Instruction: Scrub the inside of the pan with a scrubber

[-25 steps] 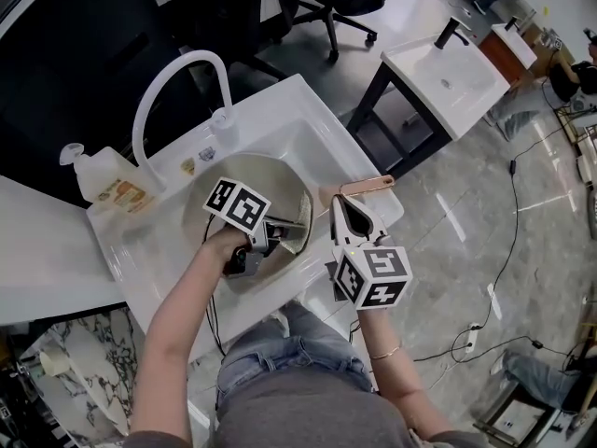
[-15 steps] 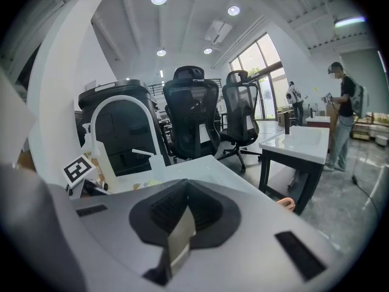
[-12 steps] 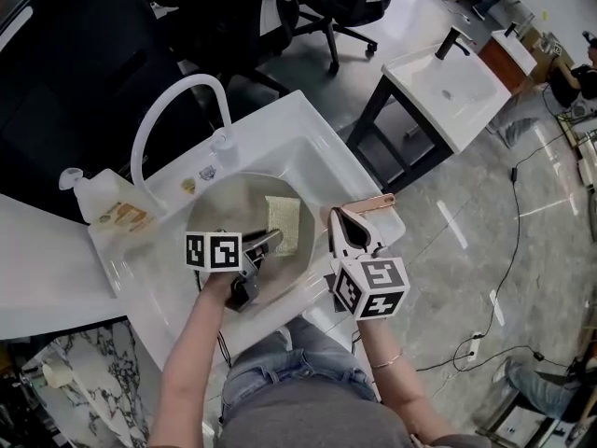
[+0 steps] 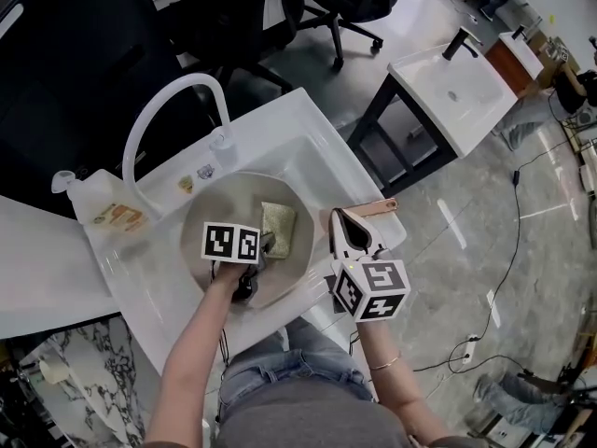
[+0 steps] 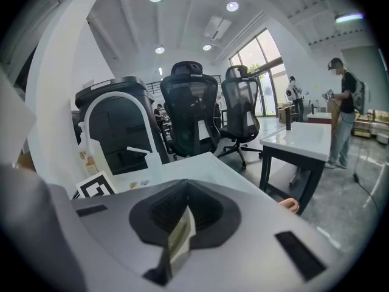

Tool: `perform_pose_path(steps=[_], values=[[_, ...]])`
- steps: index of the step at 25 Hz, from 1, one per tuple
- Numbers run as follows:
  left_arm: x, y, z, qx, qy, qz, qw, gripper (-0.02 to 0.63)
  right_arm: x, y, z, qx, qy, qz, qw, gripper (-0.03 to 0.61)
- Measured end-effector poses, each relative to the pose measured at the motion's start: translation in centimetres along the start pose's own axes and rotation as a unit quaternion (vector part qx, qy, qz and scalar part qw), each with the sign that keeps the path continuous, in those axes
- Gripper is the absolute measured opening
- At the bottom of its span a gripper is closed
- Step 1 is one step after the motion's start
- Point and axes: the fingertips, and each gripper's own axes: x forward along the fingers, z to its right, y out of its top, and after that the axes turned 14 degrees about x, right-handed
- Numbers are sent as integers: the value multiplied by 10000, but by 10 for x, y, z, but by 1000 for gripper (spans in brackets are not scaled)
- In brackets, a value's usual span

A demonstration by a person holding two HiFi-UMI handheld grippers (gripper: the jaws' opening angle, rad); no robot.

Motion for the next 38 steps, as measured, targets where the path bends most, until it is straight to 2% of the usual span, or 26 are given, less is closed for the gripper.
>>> perform_pose_path(steps=[4,9,19,31,38], values=[[6,1,-10,484,574,-247,9969,60,3,-2,2,-14,22,-49,10000,11],[11,0,-21,866,1064,-471,9894,61,7,-5,4,-26,63,-124,9999,11],[2,0,-47,1152,1804,-687,9744,61,11,-5,3,-47,179,-189,9997,11],[-30,2,-87,1906,2769,-1168,9345,61,11,-9,-1,-82,272,-264,9992,11],[-49,1,-103,2439,3255,-1518,9009,61,7,-12,-4,-110,268,-275,9992,11]])
